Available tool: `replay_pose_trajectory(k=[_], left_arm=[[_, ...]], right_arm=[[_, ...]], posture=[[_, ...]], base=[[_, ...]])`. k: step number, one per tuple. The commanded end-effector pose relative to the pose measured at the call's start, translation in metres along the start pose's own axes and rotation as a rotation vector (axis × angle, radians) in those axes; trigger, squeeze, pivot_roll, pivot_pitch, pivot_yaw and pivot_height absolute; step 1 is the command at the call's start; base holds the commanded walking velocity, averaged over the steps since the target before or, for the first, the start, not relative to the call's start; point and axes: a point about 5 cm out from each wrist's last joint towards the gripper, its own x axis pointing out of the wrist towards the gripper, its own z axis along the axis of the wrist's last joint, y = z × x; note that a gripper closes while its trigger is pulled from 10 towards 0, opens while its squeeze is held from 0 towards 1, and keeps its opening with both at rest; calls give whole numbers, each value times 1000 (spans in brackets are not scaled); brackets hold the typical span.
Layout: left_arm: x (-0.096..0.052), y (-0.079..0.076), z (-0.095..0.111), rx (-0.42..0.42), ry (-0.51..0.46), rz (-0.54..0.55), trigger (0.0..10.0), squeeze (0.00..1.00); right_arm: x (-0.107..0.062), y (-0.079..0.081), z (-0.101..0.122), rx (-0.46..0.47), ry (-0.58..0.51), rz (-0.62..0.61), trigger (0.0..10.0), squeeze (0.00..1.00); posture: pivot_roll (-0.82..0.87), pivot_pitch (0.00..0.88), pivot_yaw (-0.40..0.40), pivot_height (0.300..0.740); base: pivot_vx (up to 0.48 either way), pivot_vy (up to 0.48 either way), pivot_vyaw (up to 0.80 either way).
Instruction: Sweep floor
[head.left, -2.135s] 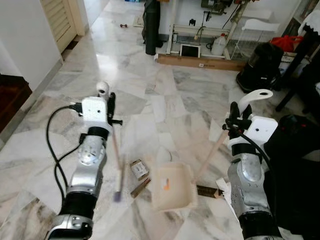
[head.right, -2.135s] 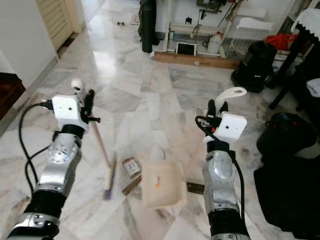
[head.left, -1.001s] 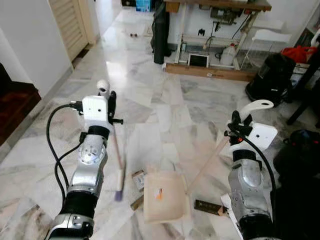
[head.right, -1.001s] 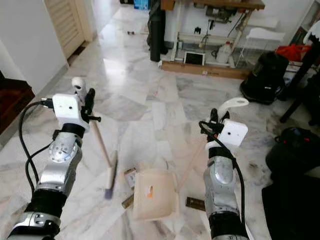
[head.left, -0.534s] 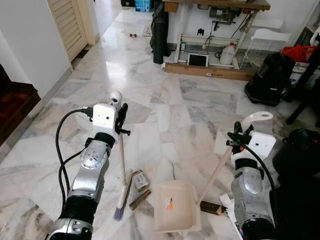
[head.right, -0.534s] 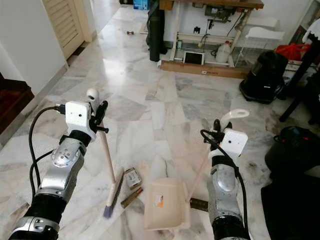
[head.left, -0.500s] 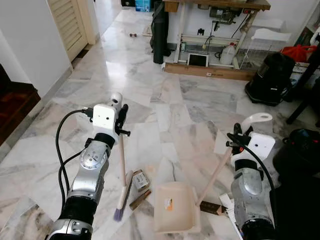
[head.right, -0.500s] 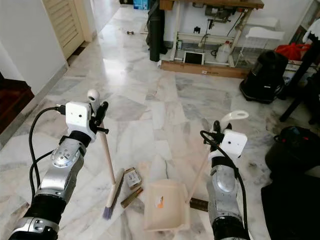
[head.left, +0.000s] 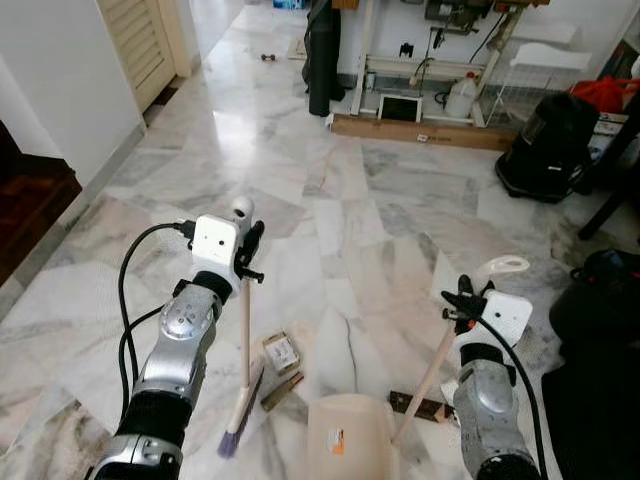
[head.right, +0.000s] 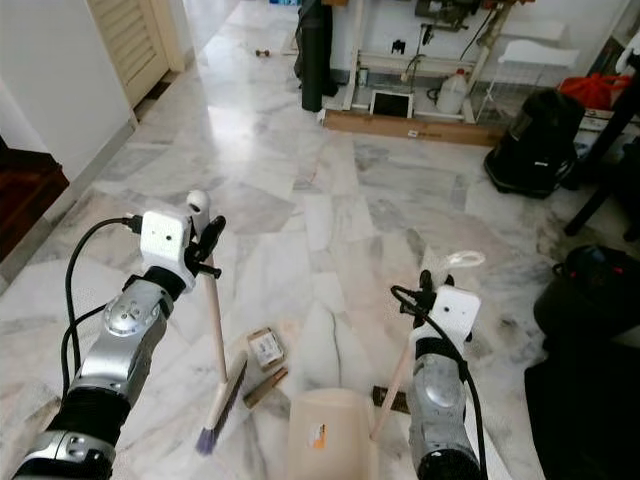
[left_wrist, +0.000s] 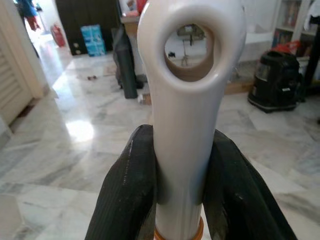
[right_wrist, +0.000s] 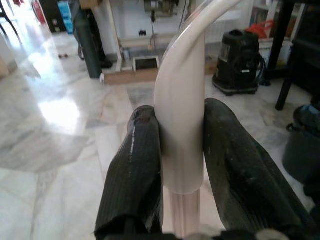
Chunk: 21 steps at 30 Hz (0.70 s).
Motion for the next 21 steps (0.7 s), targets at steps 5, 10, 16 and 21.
replay_pose_trajectory(k=[5,10,16,21], left_arm=[[14,-9,10,-17,-42,-39,10000,0],[21,-4,-4,-154,10,12,10000,0],[27,-16,-9,-171,57,-80,10000,0],[27,-28,-15,-186,96,-194,10000,0]], right_arm=[[-7,-2,-7,-16,5,-9,10000,0],[-9,-2,-11,-25,14,-11,10000,0],[-11,-2,-11,-28,9,-14,10000,0],[-11,-4,-11,-29,6,-22,10000,0]], posture=[[85,166,-16,740],[76,182,-17,740],[71,191,-13,740],[70,203,-13,740]], base=[[0,0,0],[0,0,0],[0,0,0],[0,0,0]])
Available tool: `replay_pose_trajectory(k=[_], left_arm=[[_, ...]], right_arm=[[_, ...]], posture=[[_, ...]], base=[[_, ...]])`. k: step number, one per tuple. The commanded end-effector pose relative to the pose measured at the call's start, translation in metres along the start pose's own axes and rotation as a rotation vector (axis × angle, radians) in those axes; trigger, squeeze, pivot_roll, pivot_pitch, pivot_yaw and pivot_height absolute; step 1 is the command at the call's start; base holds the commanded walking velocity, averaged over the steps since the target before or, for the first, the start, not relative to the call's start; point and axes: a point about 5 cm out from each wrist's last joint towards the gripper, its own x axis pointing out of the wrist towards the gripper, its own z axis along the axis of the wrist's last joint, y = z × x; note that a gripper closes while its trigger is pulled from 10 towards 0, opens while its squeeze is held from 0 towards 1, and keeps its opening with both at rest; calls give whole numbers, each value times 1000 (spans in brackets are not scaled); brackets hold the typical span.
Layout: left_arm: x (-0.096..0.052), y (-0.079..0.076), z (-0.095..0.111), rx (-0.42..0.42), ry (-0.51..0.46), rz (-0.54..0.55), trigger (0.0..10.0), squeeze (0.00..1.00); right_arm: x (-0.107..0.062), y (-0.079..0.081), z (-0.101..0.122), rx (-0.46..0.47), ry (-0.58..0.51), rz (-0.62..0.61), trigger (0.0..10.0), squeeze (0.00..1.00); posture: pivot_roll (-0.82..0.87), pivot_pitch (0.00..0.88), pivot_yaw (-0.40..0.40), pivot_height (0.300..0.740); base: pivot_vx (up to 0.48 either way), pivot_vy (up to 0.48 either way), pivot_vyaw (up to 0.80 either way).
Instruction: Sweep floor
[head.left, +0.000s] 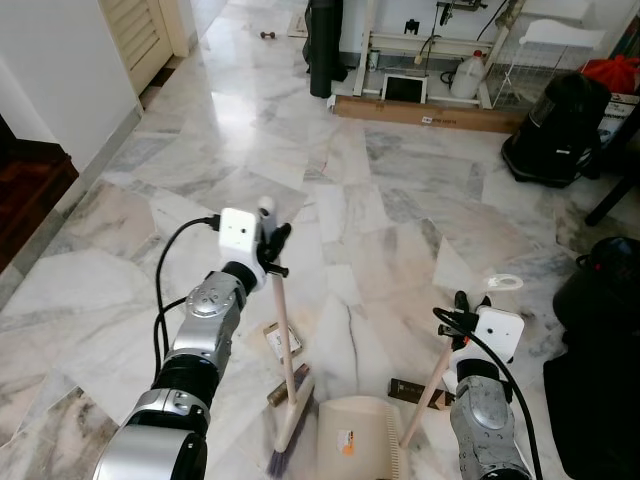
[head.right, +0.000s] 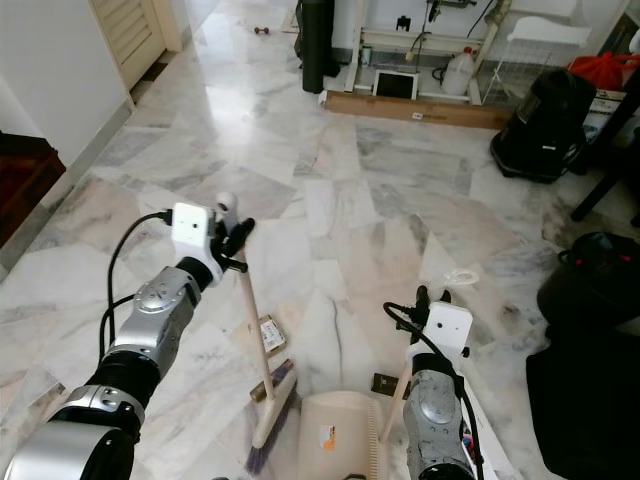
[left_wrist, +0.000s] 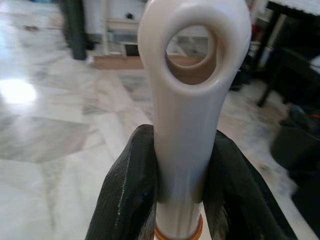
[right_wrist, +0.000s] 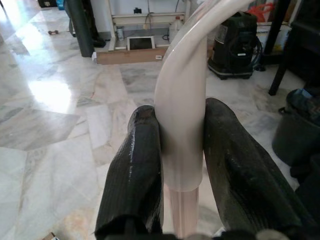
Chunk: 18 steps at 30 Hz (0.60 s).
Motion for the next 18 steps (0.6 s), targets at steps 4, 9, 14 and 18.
replay_pose_trajectory(k=[4,9,14,18], left_arm=[[1,2,12,-67,-51,-37,10000,0],[-1,15,42,-162,-194,19,10000,0],[-5,19,74,-200,-310,9,10000,0],[-14,27,114,-175,-455,62,10000,0]], right_arm=[[-1,-3,0,-1,-12,-12,10000,0],[-1,-3,-1,-2,-9,-11,10000,0],[0,-2,-1,-3,-7,-6,10000,0],[0,-2,-1,-10,-5,-6,10000,0]], posture=[[74,201,-17,740],[78,193,-19,740],[87,183,-20,740],[96,167,-20,740]], base=[[0,0,0],[0,0,0],[0,0,0],[0,0,0]])
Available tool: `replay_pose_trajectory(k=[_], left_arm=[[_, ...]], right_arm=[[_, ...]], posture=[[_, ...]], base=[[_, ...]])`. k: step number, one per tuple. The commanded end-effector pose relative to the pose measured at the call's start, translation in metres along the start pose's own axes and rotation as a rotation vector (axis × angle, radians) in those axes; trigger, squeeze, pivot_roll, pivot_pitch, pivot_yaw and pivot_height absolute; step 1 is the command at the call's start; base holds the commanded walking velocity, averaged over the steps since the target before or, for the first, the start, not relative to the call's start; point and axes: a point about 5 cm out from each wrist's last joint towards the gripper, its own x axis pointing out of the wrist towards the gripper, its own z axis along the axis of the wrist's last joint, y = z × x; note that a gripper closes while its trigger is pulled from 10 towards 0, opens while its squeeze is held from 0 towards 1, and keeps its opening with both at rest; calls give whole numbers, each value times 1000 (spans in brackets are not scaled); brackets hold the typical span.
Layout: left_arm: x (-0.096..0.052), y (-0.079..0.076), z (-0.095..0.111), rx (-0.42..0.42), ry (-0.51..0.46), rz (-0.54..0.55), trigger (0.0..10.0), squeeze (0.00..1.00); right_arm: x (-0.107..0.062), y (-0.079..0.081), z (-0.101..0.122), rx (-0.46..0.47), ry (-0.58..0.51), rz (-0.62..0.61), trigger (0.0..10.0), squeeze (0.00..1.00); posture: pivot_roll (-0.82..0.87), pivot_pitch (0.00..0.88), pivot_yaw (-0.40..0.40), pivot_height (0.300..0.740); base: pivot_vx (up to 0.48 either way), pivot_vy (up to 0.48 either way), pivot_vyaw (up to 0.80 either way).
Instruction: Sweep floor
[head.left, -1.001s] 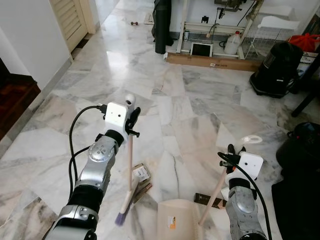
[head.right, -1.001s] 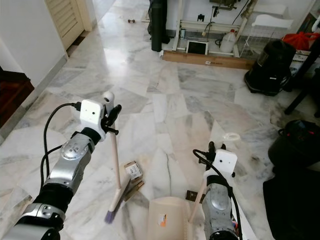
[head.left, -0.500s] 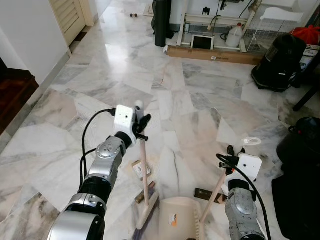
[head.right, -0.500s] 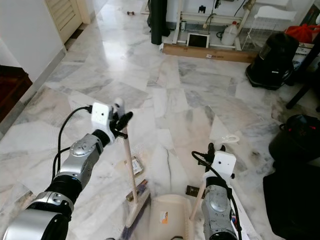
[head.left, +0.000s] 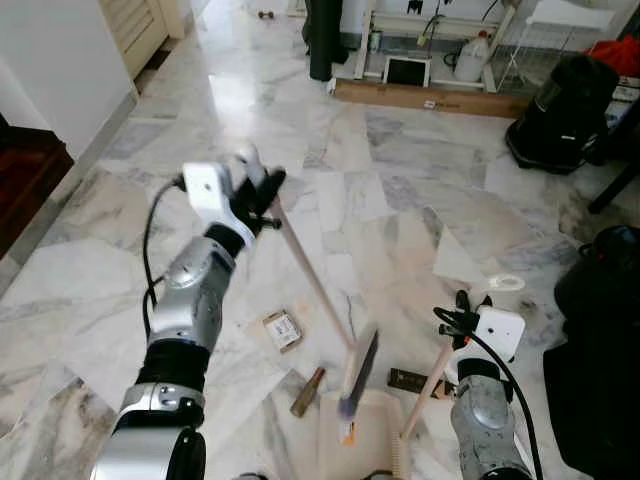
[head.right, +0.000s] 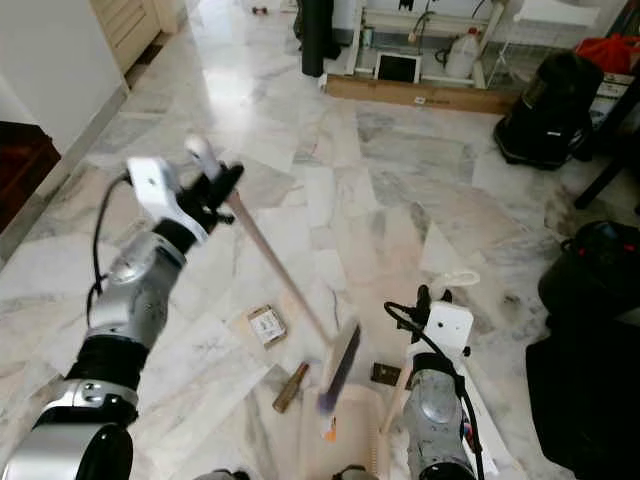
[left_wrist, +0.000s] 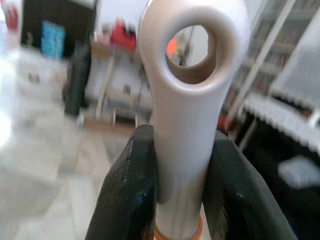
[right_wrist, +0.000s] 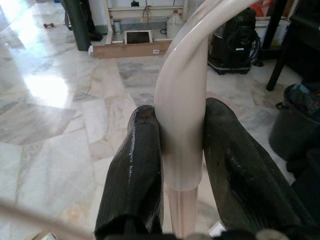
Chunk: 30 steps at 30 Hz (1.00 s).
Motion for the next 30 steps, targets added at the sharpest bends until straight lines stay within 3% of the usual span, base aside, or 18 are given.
replay_pose_trajectory(k=[1,4,8,15,30], left_arm=[[2,1,17,31,-58,13,10000,0],[0,-1,18,117,-39,-7,10000,0],[-9,-8,-1,211,76,-74,10000,0],[-22,-15,-29,237,182,-130,10000,0],[-28,-16,-39,262,244,-164,10000,0]], right_arm=[[-1,-2,-1,-7,1,-5,10000,0],[-1,-2,-1,-22,-6,-22,10000,0],[-1,-1,-2,-101,-4,-14,10000,0],[-4,-17,-5,-155,-1,-112,10000,0],[-13,-27,-9,-191,-22,-234,10000,0]], posture=[[96,167,-20,740],[100,159,-19,740],[100,168,-20,740],[94,183,-22,740],[106,194,-9,740]], base=[[0,0,0],[0,0,0],[0,0,0],[0,0,0],[0,0,0]])
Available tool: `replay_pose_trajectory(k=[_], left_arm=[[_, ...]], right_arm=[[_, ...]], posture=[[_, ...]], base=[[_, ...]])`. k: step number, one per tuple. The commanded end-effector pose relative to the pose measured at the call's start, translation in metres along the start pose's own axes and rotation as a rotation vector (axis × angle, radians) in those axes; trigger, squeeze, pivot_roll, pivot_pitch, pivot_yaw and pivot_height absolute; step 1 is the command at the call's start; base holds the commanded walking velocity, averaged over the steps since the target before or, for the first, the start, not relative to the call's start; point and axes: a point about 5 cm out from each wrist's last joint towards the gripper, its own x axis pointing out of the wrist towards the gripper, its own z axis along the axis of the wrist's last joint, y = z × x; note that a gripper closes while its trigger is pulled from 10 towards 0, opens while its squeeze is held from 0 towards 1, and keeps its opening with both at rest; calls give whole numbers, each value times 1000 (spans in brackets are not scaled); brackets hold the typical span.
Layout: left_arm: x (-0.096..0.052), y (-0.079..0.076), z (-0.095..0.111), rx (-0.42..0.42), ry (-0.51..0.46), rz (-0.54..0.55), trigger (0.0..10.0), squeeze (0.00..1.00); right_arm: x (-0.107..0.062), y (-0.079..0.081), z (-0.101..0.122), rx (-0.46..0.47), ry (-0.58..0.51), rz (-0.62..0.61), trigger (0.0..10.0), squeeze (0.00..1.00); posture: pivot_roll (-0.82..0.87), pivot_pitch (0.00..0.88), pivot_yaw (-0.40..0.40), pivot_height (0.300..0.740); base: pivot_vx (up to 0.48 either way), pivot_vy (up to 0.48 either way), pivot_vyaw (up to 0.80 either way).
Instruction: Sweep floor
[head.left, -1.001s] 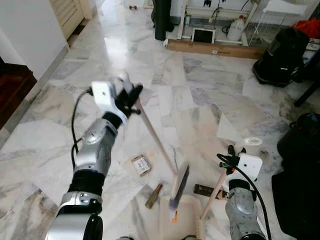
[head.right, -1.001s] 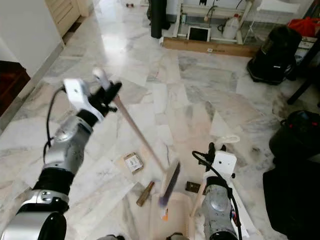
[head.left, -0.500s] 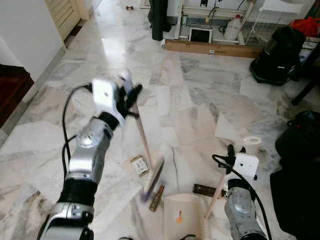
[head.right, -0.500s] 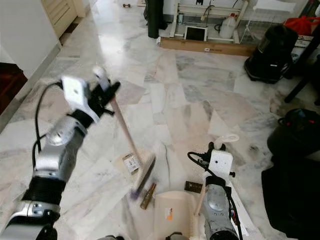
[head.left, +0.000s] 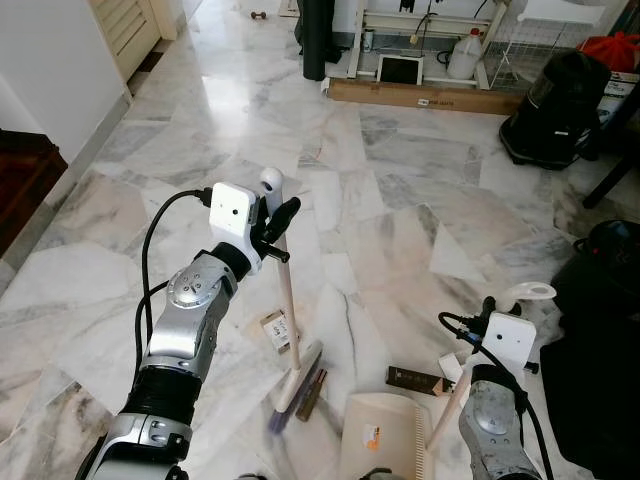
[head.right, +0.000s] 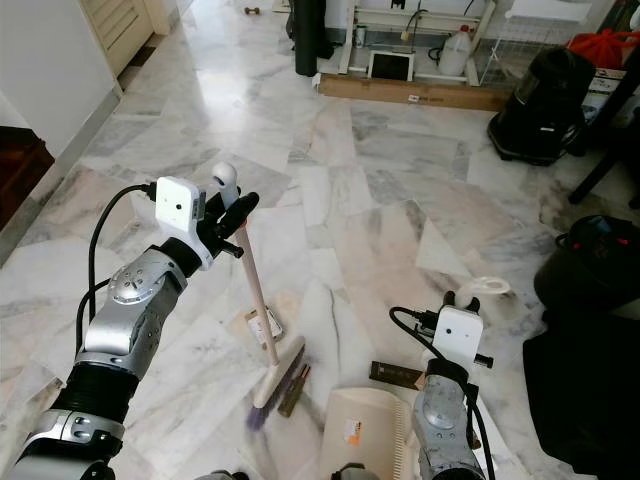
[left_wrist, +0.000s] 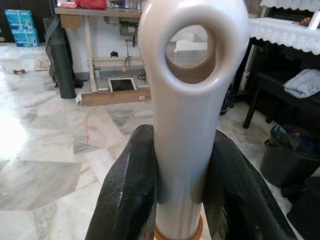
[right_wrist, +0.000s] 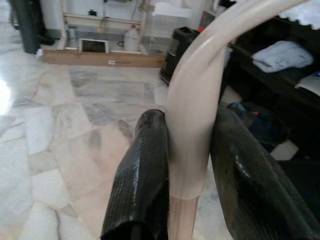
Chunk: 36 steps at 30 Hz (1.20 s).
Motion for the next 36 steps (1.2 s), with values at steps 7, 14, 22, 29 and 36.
replay_pose_trajectory(k=[7,14,22,29,36], left_arm=[[-5,2,-4,31,38,-25,10000,0],[-7,1,-6,34,51,-41,10000,0],[-10,0,-7,38,68,-49,10000,0],[-10,-2,-9,28,76,-53,10000,0],[-10,-4,-12,8,96,-54,10000,0]], right_arm=[[-6,-9,-7,-1,1,-58,10000,0],[5,-14,5,71,-45,-97,10000,0],[8,-9,4,80,-28,-42,10000,0],[-12,11,-15,103,81,101,10000,0],[-27,20,-26,136,137,142,10000,0]], posture=[[112,202,-6,740],[110,209,-5,740],[117,223,-5,740],[116,232,-6,740],[116,234,-5,740]], base=[[0,0,0],[0,0,0],[0,0,0],[0,0,0],[0,0,0]])
